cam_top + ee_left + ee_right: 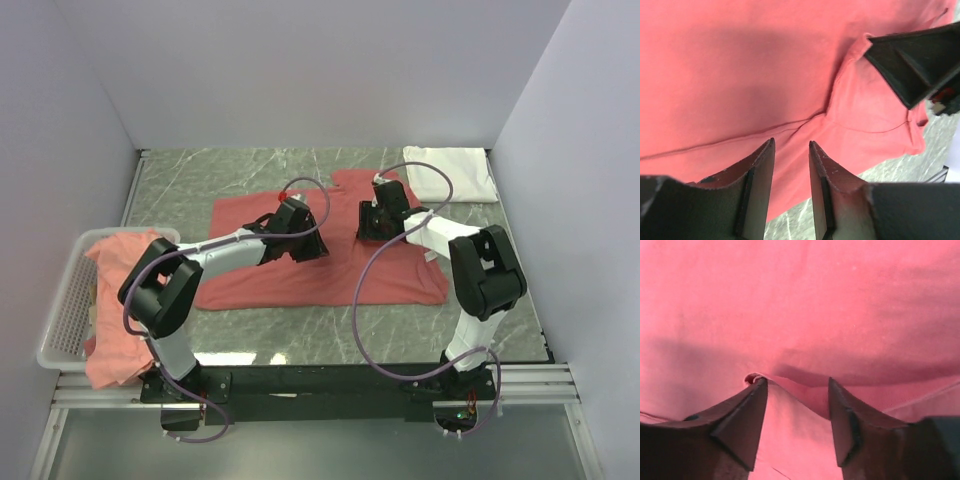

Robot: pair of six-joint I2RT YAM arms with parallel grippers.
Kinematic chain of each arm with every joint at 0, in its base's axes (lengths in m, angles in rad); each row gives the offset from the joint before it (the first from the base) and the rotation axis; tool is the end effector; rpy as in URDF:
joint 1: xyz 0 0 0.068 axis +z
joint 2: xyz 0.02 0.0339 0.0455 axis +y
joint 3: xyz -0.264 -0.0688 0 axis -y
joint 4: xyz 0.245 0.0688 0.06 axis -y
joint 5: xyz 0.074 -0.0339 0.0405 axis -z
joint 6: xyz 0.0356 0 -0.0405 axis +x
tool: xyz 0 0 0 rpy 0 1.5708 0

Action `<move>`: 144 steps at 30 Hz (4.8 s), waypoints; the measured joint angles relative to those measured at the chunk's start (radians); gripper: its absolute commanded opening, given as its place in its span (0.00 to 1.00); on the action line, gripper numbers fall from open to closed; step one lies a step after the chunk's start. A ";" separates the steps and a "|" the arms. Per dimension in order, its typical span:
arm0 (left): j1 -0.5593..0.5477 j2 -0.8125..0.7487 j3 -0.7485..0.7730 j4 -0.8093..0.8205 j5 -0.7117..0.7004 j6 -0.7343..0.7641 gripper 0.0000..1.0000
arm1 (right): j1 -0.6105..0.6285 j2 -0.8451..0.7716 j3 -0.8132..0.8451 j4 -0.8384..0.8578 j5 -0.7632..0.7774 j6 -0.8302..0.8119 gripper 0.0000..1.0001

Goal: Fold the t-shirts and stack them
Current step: Fold the tshirt

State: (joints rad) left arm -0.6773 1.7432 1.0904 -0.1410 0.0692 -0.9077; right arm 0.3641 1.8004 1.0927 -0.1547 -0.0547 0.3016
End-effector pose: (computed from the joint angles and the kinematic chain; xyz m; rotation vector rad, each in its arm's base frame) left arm 0.2892 -0.2358 0.1943 -0.2549 2.5148 -0.7981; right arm 0.3512 0.1359 0.1737 -0.1019 2.4631 0.3616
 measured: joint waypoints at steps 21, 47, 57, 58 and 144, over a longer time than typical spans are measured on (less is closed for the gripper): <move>0.130 -0.272 -0.248 -0.068 -0.102 -0.089 0.37 | -0.085 -0.532 -0.468 -0.090 0.056 0.463 0.91; 0.195 -0.380 -0.504 -0.050 -0.212 -0.246 0.43 | -0.478 -0.543 -0.562 -0.040 -0.032 0.611 0.95; 0.138 -0.491 -0.599 -0.041 -0.217 -0.359 0.44 | -0.595 -0.646 -0.631 -0.057 -0.063 0.610 0.95; 0.135 -0.507 -0.606 -0.052 -0.218 -0.366 0.45 | -0.605 -0.665 -0.643 -0.064 -0.062 0.610 0.95; 0.402 -0.108 -0.026 -0.190 -0.246 0.055 0.17 | -0.161 -0.109 0.050 -0.120 -0.116 0.201 0.77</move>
State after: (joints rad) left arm -0.2752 1.6356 1.0645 -0.3305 -0.1764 -0.8524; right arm 0.2031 1.6917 1.1423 -0.2745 -0.1707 0.5022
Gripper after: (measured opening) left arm 0.155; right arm 0.774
